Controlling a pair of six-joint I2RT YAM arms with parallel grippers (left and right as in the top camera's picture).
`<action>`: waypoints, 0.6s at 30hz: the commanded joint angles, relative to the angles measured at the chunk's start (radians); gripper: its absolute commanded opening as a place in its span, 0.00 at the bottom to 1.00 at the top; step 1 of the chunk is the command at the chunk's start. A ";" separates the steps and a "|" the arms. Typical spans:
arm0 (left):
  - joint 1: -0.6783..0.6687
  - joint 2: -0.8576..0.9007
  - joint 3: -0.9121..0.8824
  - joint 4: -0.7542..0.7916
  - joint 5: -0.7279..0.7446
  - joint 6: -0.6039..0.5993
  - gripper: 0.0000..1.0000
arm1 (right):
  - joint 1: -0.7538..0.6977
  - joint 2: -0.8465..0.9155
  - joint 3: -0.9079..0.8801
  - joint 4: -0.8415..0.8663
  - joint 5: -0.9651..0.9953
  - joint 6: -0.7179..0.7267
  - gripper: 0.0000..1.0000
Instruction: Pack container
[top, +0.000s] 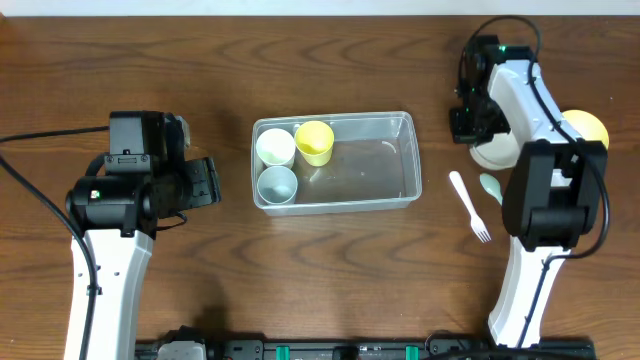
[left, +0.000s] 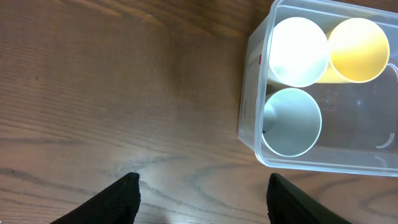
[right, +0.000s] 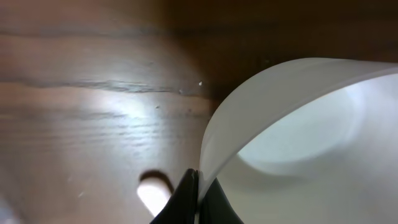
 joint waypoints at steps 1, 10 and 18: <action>0.005 -0.010 -0.002 -0.003 -0.001 -0.001 0.66 | 0.056 -0.180 0.105 -0.020 -0.008 -0.056 0.01; 0.005 -0.009 -0.002 -0.002 -0.001 -0.001 0.66 | 0.316 -0.414 0.127 -0.055 -0.053 -0.156 0.01; 0.005 -0.009 -0.002 -0.002 -0.005 -0.001 0.66 | 0.531 -0.385 0.040 -0.032 -0.051 -0.060 0.01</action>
